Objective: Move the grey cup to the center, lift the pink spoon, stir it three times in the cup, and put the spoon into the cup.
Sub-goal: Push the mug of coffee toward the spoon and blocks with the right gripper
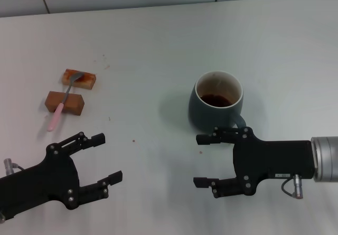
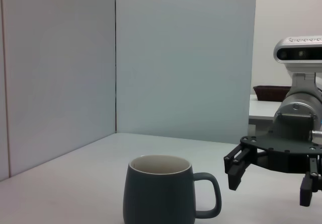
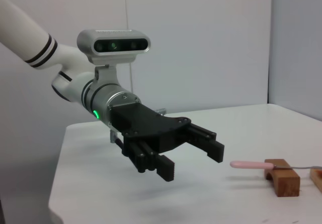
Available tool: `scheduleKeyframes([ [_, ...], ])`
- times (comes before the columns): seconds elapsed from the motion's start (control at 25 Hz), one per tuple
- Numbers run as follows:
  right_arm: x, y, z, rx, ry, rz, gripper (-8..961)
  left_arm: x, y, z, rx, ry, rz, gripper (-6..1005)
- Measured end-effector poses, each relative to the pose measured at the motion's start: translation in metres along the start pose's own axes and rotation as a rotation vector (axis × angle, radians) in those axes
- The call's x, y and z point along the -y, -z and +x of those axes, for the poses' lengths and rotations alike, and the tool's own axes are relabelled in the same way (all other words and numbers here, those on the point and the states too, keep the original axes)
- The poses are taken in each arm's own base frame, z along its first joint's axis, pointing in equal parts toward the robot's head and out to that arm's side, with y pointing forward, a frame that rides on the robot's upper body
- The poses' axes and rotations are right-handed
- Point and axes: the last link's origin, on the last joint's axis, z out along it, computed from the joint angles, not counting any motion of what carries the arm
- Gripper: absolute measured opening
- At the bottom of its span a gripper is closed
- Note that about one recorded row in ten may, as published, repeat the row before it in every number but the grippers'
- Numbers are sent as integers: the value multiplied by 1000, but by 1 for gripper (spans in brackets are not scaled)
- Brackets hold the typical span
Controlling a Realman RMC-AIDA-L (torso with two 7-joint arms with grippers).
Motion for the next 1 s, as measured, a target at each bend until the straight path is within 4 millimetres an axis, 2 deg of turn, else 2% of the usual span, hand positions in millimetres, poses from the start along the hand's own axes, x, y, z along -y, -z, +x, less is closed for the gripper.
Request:
scheduleKeyframes([
  [0.52,2,1,-5,37,-2,20,815,-1,0,1,-6,0,-6,813],
  [0.72,4,24,-18,188,40,174,811,-1,0,1,-7,0,-7,813],
  [0.8,4,38,-21,272,74,287,622,-1,0,1,-6,-1,-7,813],
  [1.0,10,78,-10,442,46,633,446,-1,1,1,-6,-1,-6,813],
])
